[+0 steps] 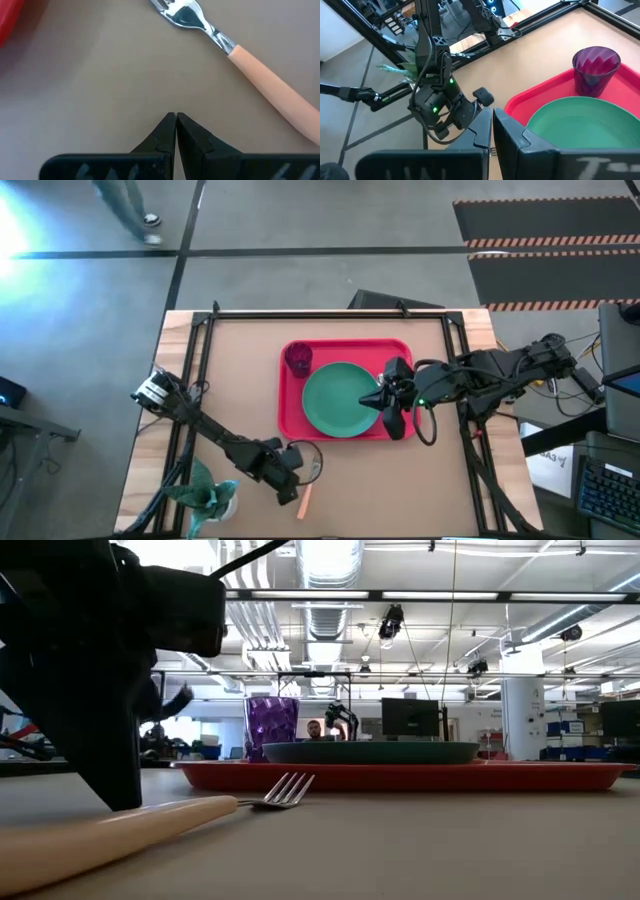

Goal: Pick and place plate/cup/fork/spoon on tray
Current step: Put the orange fork beside the yellow spoon on the red tray

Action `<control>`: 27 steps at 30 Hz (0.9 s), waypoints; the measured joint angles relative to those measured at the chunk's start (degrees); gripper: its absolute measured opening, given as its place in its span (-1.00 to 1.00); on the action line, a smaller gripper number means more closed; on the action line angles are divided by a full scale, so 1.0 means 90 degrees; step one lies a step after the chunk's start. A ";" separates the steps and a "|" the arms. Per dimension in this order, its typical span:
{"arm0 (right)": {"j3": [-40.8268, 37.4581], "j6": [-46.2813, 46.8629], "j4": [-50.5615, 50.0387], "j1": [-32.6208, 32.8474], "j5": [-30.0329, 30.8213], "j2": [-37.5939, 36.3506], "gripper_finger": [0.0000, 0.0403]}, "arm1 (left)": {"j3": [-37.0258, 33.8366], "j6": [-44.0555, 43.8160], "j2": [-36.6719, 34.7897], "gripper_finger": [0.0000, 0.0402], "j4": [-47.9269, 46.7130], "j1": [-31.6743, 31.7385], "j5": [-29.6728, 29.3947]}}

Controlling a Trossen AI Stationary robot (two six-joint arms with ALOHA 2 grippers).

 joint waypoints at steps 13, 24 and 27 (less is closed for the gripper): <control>0.0000 -0.0034 0.0000 0.0000 -0.0002 -0.0002 -0.96 | -0.0038 -0.0176 0.0051 -1.00 0.0679 -0.0050 0.0156; 0.0000 -0.0060 0.0014 0.0000 -0.0049 -0.0005 -0.96 | 0.0060 -0.0174 0.0453 -1.00 0.1188 -0.0052 0.0152; 0.0000 -0.0058 0.0042 0.0000 -0.0051 -0.0005 -0.96 | 0.0051 -0.0169 0.0556 -1.00 0.1456 -0.0050 0.0147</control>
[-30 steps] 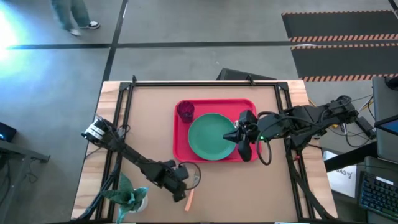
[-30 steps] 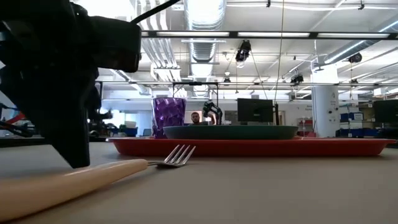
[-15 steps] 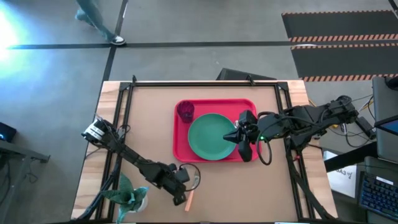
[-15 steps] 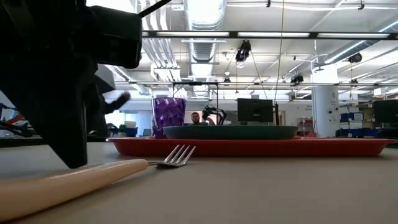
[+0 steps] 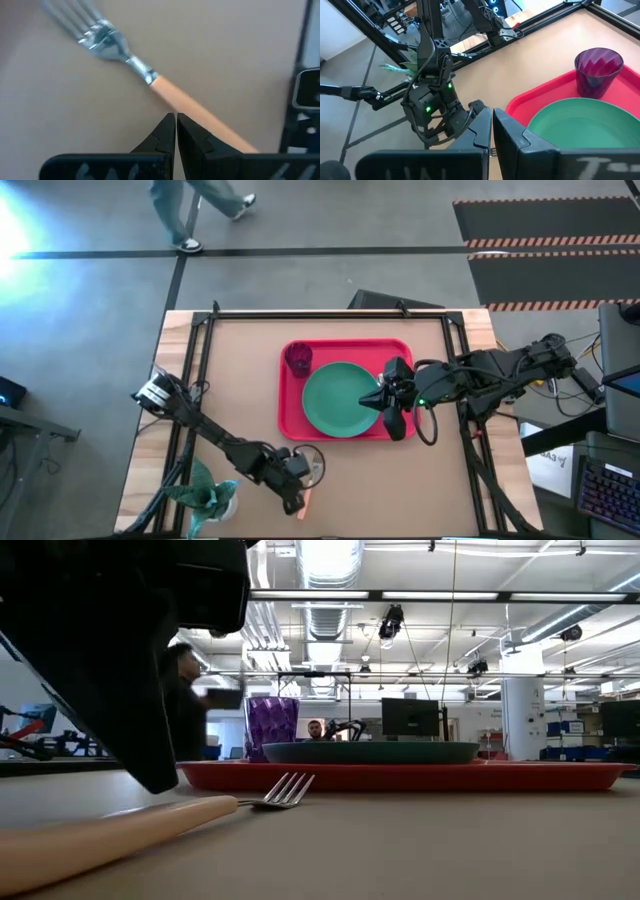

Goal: Pick and place plate/cup/fork/spoon on tray
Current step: Put the orange fork beside the yellow spoon on the red tray

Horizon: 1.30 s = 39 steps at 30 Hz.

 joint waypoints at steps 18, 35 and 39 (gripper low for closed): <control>0.0000 -0.0002 0.0293 0.0000 -0.0180 0.0000 -0.96 | -0.0032 0.0581 0.0254 -1.00 0.0549 0.0362 -0.0256; 0.0000 -0.0007 0.0276 0.0000 -0.0358 0.0000 -0.96 | 0.0503 0.1384 -0.0045 -1.00 -0.0228 0.0674 -0.0345; 0.0000 -0.0060 0.0247 0.0000 -0.0382 0.0000 -0.96 | 0.0714 0.1511 -0.0152 -1.00 -0.0423 0.0583 -0.0413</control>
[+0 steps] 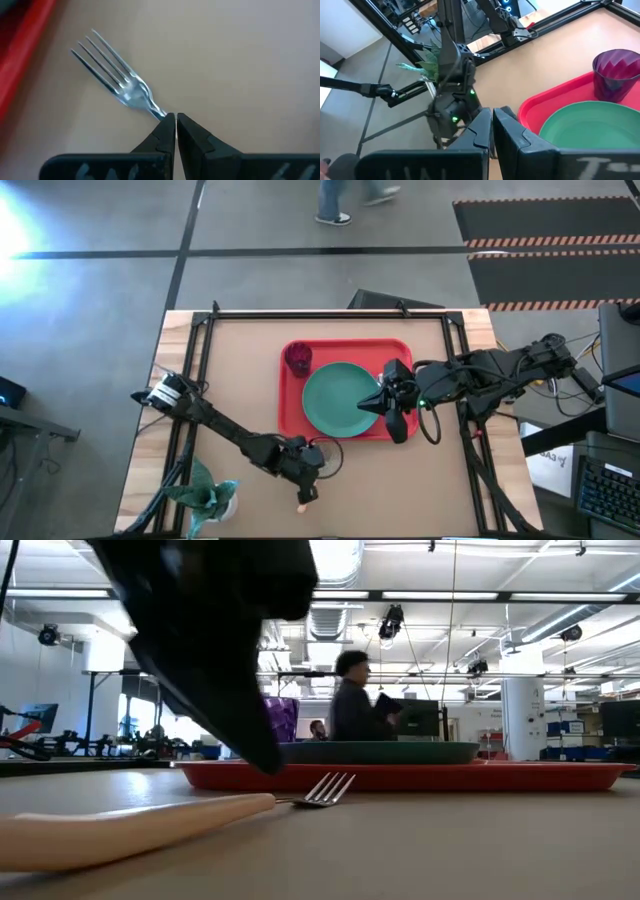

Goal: Pick and place plate/cup/fork/spoon on tray
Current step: Put the orange fork beside the yellow spoon on the red tray

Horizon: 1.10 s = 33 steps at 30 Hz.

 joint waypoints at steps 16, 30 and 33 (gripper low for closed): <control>0.0000 -0.0042 0.0046 0.0000 -0.0118 0.0000 -0.96 | 0.0554 -0.0511 0.0069 -1.00 -0.1518 -0.0474 0.0034; 0.0000 -0.0045 0.0222 0.0274 -0.0118 0.0000 -0.96 | 0.0544 -0.0629 0.0597 -1.00 -0.0833 -0.0593 0.0430; 0.0000 -0.0045 0.0389 0.0379 -0.0118 0.0000 -0.96 | 0.0547 -0.0624 0.0791 -1.00 -0.0629 -0.0593 0.0532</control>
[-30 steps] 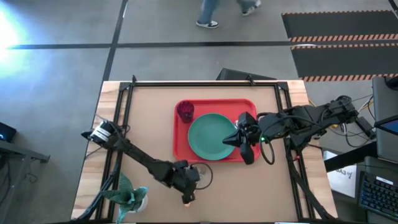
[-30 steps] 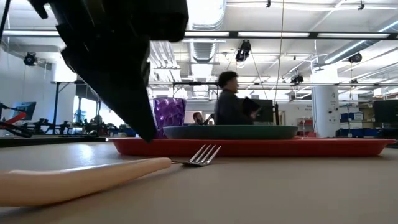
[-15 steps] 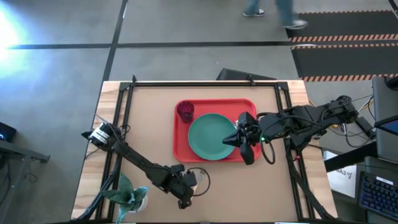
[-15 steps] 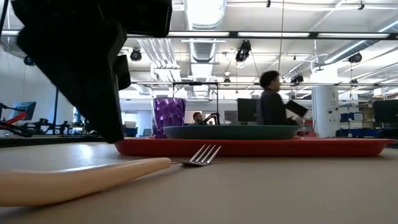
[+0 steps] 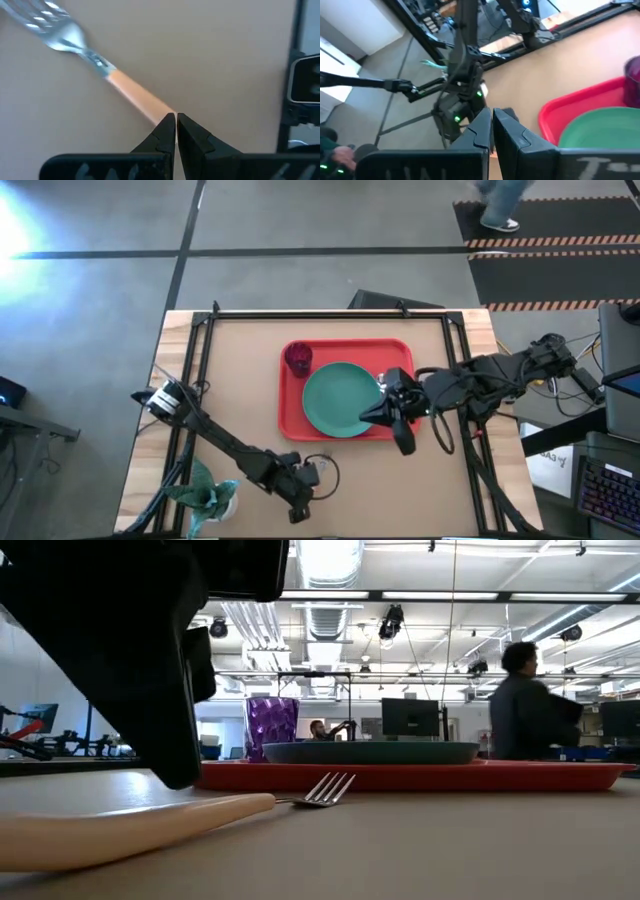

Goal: Pick and place plate/cup/fork/spoon on tray
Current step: Put the orange fork beside the yellow spoon on the red tray

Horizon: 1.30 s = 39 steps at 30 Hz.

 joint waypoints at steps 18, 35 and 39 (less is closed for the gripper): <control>0.0007 0.0066 0.0177 0.0236 0.0002 0.0000 -0.96 | 0.0292 0.1410 0.0381 -1.00 0.1689 0.0981 -0.0071; 0.0007 -0.0002 0.0149 0.0233 0.0003 0.0000 -0.96 | 0.0941 0.1446 -0.0023 -1.00 -0.2246 0.0368 -0.0865; 0.0007 -0.0005 0.0153 0.0233 0.0005 0.0000 -0.96 | 0.0928 0.1440 -0.0009 -1.00 -0.1994 0.0338 -0.0679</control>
